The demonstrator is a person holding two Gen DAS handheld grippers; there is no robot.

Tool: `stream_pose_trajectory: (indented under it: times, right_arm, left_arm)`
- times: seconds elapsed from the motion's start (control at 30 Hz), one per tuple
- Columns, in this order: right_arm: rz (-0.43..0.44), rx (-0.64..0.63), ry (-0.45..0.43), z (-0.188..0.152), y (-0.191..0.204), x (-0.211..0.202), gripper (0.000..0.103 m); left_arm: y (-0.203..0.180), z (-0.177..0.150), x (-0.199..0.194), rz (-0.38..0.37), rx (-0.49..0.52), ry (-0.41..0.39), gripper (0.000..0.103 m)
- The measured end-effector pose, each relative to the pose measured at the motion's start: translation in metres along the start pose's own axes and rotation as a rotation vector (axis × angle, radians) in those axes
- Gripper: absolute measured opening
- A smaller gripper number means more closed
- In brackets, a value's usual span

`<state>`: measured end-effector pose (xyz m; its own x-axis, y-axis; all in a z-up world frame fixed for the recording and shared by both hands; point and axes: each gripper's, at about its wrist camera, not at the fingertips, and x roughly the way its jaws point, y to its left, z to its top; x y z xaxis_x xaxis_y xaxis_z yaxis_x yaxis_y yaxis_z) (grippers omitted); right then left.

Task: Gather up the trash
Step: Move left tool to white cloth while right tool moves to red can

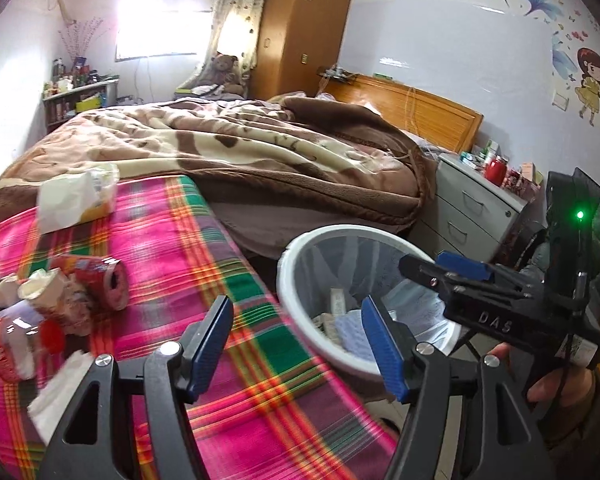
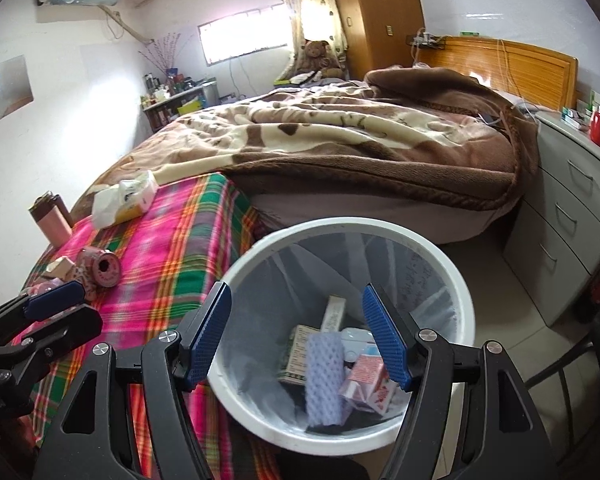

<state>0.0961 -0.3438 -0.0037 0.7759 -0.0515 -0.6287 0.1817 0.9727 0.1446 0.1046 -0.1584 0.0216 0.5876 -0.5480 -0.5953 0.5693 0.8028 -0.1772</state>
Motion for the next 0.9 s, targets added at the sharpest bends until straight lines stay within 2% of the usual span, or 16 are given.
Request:
stream_pose_trajectory:
  times: [0.37, 0.67, 0.9]
  right_arm:
    - [0.095, -0.084, -0.038, 0.002, 0.046, 0.004, 0.070]
    - [0.157, -0.176, -0.047, 0.007, 0.090, 0.018, 0.070]
    - [0.209, -0.268, -0.007, 0.010, 0.123, 0.040, 0.070]
  left_arm:
    - [0.063, -0.019, -0.033, 0.085, -0.095, -0.022, 0.069]
    - [0.101, -0.037, -0.048, 0.161, -0.132, -0.015, 0.069]
    - [0.130, -0.049, -0.052, 0.211, -0.148, 0.008, 0.070]
